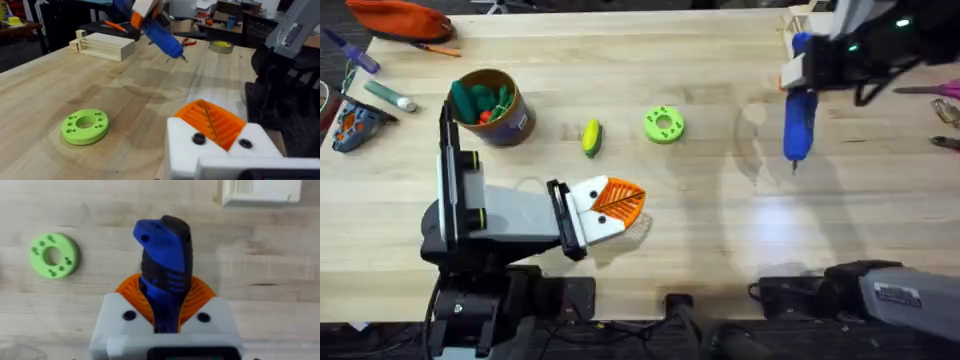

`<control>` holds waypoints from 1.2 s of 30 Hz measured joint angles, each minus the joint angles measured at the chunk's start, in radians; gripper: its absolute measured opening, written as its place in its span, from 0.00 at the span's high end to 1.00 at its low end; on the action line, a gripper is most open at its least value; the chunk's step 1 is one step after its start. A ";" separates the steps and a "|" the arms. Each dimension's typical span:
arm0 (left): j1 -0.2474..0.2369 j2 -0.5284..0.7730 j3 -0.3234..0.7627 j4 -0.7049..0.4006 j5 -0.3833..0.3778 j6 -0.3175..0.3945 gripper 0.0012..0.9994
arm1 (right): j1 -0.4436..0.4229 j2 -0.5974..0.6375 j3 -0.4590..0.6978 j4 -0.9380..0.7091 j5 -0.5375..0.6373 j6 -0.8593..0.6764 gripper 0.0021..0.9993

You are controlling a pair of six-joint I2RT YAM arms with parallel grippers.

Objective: Pick up the gripper from the table and insert it into the empty holder that is missing its gripper. Then pick up a screw, insert it into the mounting hole, and use the screwdriver to tighten it. Finally, clean up the table by picking up the vegetable and placing it into the bucket.

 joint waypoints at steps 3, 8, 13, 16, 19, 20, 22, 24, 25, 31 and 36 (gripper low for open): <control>0.000 0.000 0.000 0.000 0.000 0.000 0.99 | 0.022 -0.096 0.000 0.011 0.000 0.000 0.83; 0.000 0.000 0.000 0.000 0.000 0.000 0.99 | 0.077 -0.261 0.000 0.061 0.000 0.000 0.83; 0.000 0.000 0.000 0.000 0.000 0.000 0.99 | 0.151 -0.406 0.000 0.126 0.000 0.000 0.83; 0.000 0.000 0.000 0.000 0.000 0.000 0.99 | 0.201 -0.467 0.000 0.155 -0.001 0.000 0.84; 0.000 0.000 0.000 0.000 0.000 0.000 0.99 | 0.246 -0.501 0.000 0.182 -0.022 0.000 0.84; 0.000 0.000 0.000 0.000 0.000 0.000 0.99 | 0.260 -0.508 0.000 0.195 -0.038 0.000 0.84; 0.000 0.000 0.000 0.000 0.000 0.000 0.99 | 0.283 -0.513 0.000 0.227 -0.070 0.000 0.84; 0.000 0.000 0.000 0.000 0.000 0.000 0.99 | 0.303 -0.513 0.000 0.263 -0.105 0.000 0.84; 0.000 0.000 0.000 0.000 0.000 0.000 0.99 | 0.311 -0.512 0.000 0.280 -0.126 0.000 0.84; 0.000 0.000 0.000 0.000 0.000 0.000 0.99 | 0.339 -0.512 -0.003 0.380 -0.235 0.000 0.84; 0.000 0.000 0.000 0.000 0.000 0.000 0.99 | 0.344 -0.542 -0.109 0.566 -0.316 0.002 0.85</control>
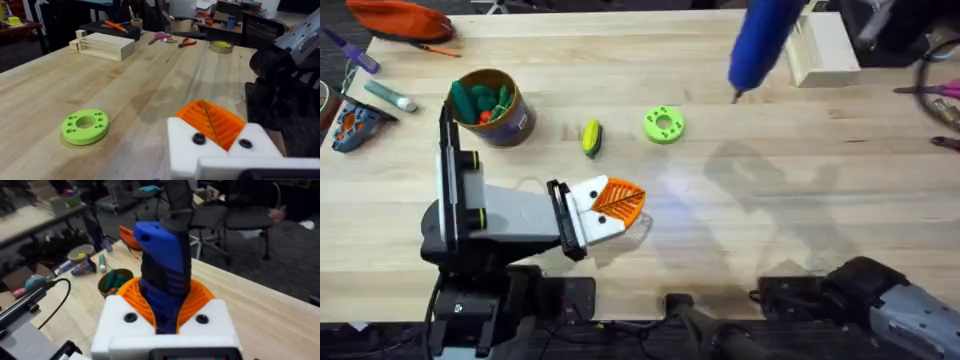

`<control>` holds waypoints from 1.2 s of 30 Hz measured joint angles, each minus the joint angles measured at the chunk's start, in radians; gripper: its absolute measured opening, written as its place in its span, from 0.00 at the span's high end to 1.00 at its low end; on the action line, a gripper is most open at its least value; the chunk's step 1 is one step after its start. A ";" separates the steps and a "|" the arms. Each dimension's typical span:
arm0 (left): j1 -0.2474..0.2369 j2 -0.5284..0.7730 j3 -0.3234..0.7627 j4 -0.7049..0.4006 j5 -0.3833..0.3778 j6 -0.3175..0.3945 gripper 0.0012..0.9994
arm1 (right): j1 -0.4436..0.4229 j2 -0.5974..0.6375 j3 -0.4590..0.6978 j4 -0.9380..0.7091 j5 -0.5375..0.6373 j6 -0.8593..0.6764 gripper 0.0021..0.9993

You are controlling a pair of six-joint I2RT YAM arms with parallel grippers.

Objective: Pick up the gripper from the table and insert it into the empty holder that is missing its gripper. Then pick up a screw, insert it into the mounting hole, and use the screwdriver to tighten it. Finally, clean up the table by picking up the vegetable and placing it into the bucket.

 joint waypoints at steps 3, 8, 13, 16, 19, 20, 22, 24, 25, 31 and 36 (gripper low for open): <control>0.000 0.000 0.000 0.000 0.000 0.000 0.99 | 0.000 -0.016 -0.117 0.156 -0.045 0.020 0.85; 0.000 0.000 0.000 0.000 0.000 0.000 0.99 | 0.000 -0.014 -0.298 0.424 -0.127 0.050 0.85; 0.000 0.000 0.000 0.000 0.000 0.000 0.99 | 0.000 0.017 -0.361 0.610 -0.283 0.059 0.85; 0.000 0.000 0.000 0.000 0.000 0.000 0.99 | 0.000 0.066 -0.361 0.697 -0.381 0.066 0.85; 0.000 0.000 0.000 0.000 0.000 0.000 0.99 | 0.000 0.122 -0.361 0.768 -0.469 0.076 0.85; 0.000 0.000 0.000 0.000 0.000 0.000 0.99 | 0.000 0.141 -0.361 0.793 -0.502 0.077 0.85; 0.000 0.000 0.000 0.000 0.000 0.000 0.99 | 0.000 0.172 -0.361 0.835 -0.556 0.081 0.86; 0.000 0.000 0.000 0.000 0.000 0.000 0.99 | 0.000 0.188 -0.361 0.846 -0.592 0.082 0.86; 0.000 0.000 0.000 0.000 0.000 0.000 0.99 | 0.000 0.192 -0.361 0.846 -0.606 0.084 0.86; 0.000 0.000 0.000 0.000 0.000 0.000 0.99 | 0.000 0.196 -0.361 0.892 -0.679 0.088 0.86; 0.000 0.000 0.000 0.000 0.000 0.000 0.99 | 0.020 0.197 -0.361 0.896 -0.706 0.088 0.86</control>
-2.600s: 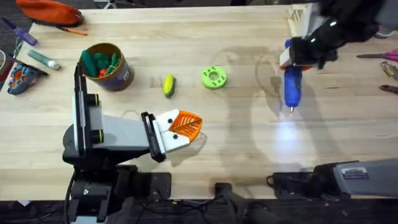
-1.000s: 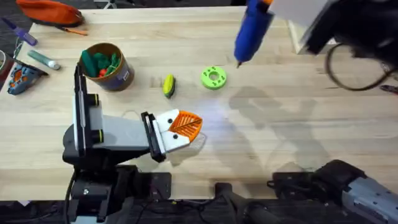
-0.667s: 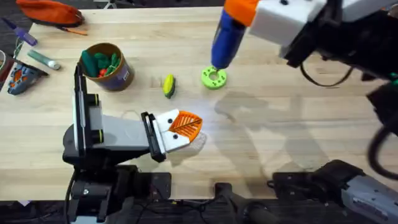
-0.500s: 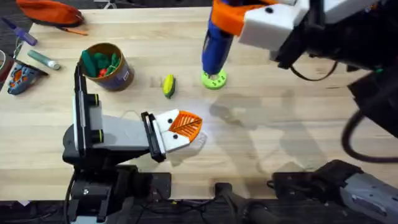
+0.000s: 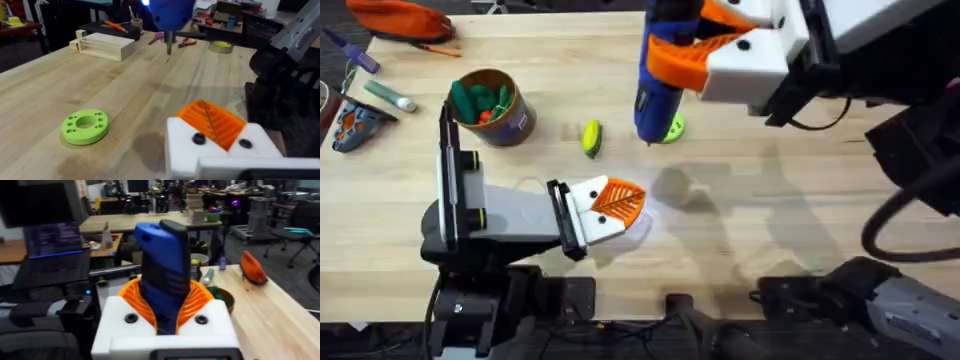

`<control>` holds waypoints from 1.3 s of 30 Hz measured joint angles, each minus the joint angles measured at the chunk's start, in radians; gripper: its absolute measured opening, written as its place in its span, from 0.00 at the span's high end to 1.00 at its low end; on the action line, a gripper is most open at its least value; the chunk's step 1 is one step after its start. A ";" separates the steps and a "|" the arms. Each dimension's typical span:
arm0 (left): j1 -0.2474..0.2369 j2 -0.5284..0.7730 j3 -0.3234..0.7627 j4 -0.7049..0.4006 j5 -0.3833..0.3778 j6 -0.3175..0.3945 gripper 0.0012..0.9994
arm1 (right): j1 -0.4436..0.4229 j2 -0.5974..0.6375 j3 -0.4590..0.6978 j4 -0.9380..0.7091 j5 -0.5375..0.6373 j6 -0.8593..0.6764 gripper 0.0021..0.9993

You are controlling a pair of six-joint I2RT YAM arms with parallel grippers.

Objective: Pick up the gripper from the table and insert it into the empty holder that is missing its gripper. Then pick up a screw, insert it into the mounting hole, and use the screwdriver to tighten it. Finally, clean up the table by picking up the vegetable and placing it into the bucket.

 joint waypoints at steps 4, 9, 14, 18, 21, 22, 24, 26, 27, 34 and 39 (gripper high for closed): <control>0.000 0.000 0.000 0.000 0.000 0.000 0.99 | 0.031 0.009 0.000 0.003 -0.011 0.000 0.86; 0.000 0.000 0.000 0.000 0.000 0.000 0.99 | 0.059 0.048 0.003 0.003 -0.021 0.000 0.86; 0.000 0.000 0.000 0.000 0.000 0.000 0.99 | 0.106 0.087 0.012 0.086 -0.066 0.000 0.86; 0.000 0.000 0.000 0.000 0.000 0.000 0.99 | 0.119 0.087 0.023 0.112 -0.097 0.000 0.86; 0.000 0.000 0.000 0.000 0.000 0.000 0.99 | 0.139 0.087 0.024 0.114 -0.103 -0.004 0.86; 0.000 0.000 0.000 0.000 0.000 0.000 0.99 | 0.148 0.087 0.024 0.114 -0.106 -0.007 0.86; 0.000 0.000 0.000 0.000 0.000 0.000 0.99 | 0.160 0.087 0.024 0.114 -0.112 -0.008 0.86; 0.000 0.000 0.000 0.000 0.000 0.000 0.99 | 0.170 0.088 0.025 0.114 -0.116 -0.008 0.86; 0.000 0.000 0.000 0.000 0.000 0.000 0.99 | 0.173 0.091 0.026 0.115 -0.119 -0.009 0.86; 0.000 0.000 0.000 0.000 0.000 0.000 0.99 | 0.191 0.138 0.069 0.108 -0.134 -0.009 0.86; 0.000 0.000 0.000 0.000 0.000 0.000 0.99 | 0.214 0.169 0.097 0.110 -0.139 -0.012 0.86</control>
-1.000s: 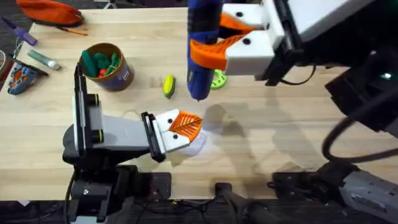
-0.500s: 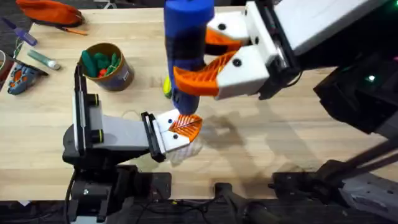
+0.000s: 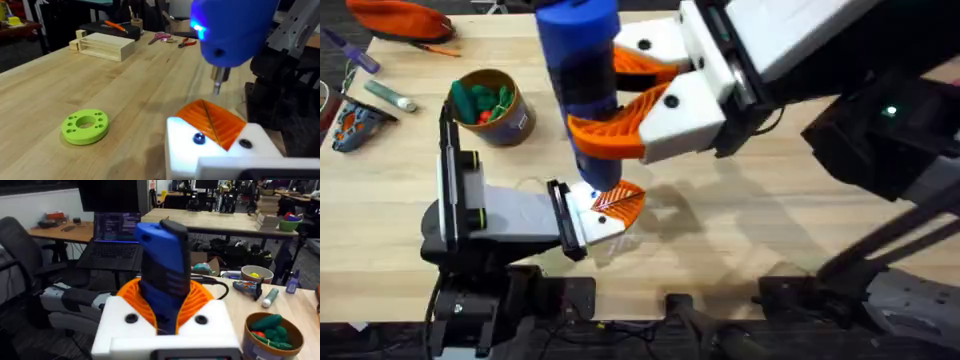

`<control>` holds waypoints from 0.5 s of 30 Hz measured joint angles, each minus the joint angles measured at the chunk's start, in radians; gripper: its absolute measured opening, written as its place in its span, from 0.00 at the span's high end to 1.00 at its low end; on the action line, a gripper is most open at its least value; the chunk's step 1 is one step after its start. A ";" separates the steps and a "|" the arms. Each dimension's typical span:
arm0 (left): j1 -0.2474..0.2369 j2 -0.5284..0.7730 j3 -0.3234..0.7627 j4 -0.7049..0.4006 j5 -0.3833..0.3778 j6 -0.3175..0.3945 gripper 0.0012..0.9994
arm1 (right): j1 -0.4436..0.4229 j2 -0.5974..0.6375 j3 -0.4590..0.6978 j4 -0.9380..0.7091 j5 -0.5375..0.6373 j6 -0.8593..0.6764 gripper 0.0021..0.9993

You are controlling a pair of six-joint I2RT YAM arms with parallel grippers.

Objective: Pick up the gripper from the table and insert it into the empty holder that is missing its gripper. Then pick up a screw, insert it into the mounting hole, and use the screwdriver to tighten it. Finally, clean up the table by picking up the vegetable and placing it into the bucket.

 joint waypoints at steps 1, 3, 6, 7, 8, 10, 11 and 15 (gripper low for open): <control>0.000 0.000 0.000 0.000 0.000 0.000 0.99 | 0.004 0.014 0.003 0.000 -0.003 0.000 0.86; 0.000 0.000 0.000 0.000 0.000 0.000 0.99 | 0.004 0.020 0.003 0.000 -0.003 -0.001 0.86; 0.000 0.000 0.000 0.000 0.000 0.000 0.99 | 0.012 0.021 0.004 0.001 -0.002 -0.013 0.86; 0.000 0.000 0.000 0.000 0.000 0.000 0.99 | 0.017 0.021 0.005 0.001 -0.002 -0.016 0.86; 0.000 0.000 0.000 0.000 0.000 0.000 0.99 | 0.033 0.021 0.005 0.002 -0.003 -0.027 0.86; 0.000 0.000 0.000 0.000 0.000 0.000 0.99 | 0.040 0.021 0.005 0.002 -0.003 -0.033 0.86; 0.000 0.000 0.000 0.000 0.000 0.000 0.99 | 0.042 0.021 0.005 0.002 -0.003 -0.034 0.86; 0.000 0.000 0.000 0.000 0.000 0.000 0.99 | 0.043 0.021 0.014 0.006 -0.002 -0.042 0.86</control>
